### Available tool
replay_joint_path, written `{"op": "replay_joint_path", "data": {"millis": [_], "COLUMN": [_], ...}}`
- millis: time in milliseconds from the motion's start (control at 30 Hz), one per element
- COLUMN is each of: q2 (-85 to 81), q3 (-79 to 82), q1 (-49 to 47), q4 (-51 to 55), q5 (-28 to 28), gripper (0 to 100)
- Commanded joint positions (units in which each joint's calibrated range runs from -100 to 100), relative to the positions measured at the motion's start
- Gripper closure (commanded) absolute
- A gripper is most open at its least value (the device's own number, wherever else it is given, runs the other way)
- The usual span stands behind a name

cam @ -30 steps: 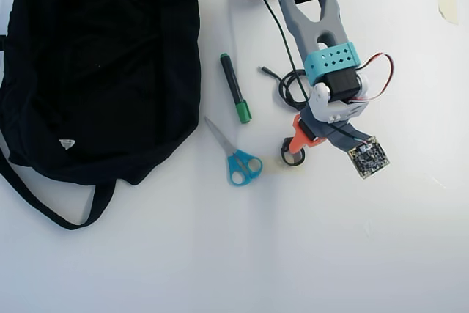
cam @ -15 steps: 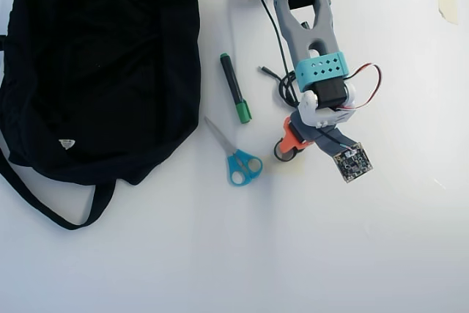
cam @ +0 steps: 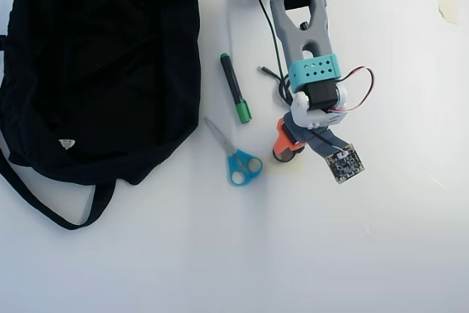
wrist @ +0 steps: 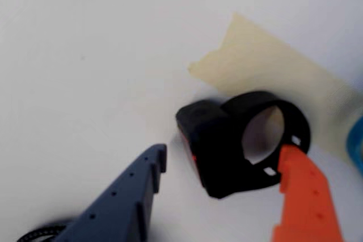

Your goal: Put the bike light into the black bag

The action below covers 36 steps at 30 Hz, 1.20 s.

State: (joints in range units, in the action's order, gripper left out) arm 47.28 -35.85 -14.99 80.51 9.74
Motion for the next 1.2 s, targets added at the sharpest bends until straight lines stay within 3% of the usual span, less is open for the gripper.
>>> {"op": "replay_joint_path", "data": {"millis": [0,333,767,1167], "q2": [-0.89,-0.89,-2.14,-2.3], "q3": [0.45,1.17,0.81,-12.4], "q1": [0.78,0.63,0.33,0.4], "q4": [0.03,0.03,0.29,13.55], "q5": [0.59,0.59,0.53,-0.04], "gripper": [81,98,98,98]}}
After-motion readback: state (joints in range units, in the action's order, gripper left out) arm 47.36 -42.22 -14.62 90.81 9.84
